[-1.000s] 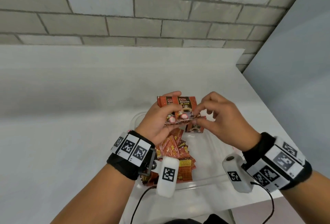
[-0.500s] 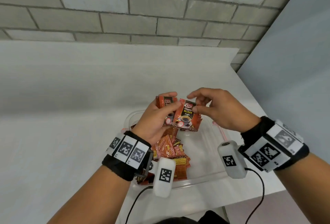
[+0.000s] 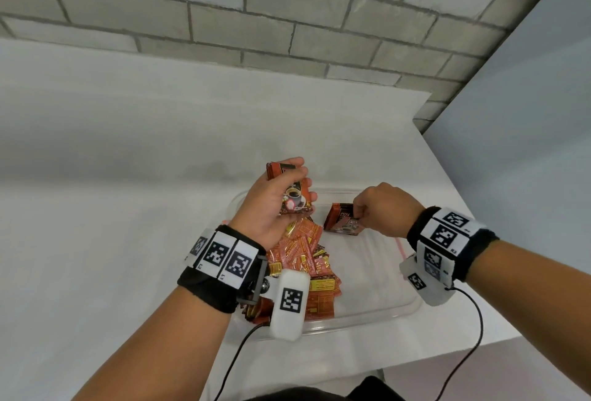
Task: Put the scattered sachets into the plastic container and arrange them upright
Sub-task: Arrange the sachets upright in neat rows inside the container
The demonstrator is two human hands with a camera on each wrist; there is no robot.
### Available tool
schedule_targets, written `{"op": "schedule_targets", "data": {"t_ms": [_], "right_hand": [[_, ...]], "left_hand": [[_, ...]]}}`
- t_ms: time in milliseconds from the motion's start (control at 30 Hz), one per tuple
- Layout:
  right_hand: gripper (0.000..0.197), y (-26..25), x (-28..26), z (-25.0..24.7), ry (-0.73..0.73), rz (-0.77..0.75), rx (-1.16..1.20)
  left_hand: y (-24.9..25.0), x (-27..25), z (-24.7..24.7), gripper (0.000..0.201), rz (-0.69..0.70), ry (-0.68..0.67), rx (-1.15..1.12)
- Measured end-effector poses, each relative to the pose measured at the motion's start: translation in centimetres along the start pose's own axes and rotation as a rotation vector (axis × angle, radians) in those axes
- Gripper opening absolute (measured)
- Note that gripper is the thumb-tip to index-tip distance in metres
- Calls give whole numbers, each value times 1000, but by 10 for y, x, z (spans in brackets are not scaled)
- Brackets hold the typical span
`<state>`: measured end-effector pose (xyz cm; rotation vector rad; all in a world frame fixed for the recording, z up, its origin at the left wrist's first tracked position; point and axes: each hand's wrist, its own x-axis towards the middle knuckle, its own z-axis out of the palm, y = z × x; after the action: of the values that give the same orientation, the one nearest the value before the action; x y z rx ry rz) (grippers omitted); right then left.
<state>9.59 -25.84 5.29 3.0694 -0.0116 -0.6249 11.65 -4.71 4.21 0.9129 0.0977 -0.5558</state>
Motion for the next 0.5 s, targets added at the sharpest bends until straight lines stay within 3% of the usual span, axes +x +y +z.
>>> {"op": "schedule_targets", "data": {"t_ms": [500], "right_hand": [[17, -18, 8, -4, -7, -39, -191]], "left_hand": [[2, -1, -4, 18, -7, 15, -9]]}}
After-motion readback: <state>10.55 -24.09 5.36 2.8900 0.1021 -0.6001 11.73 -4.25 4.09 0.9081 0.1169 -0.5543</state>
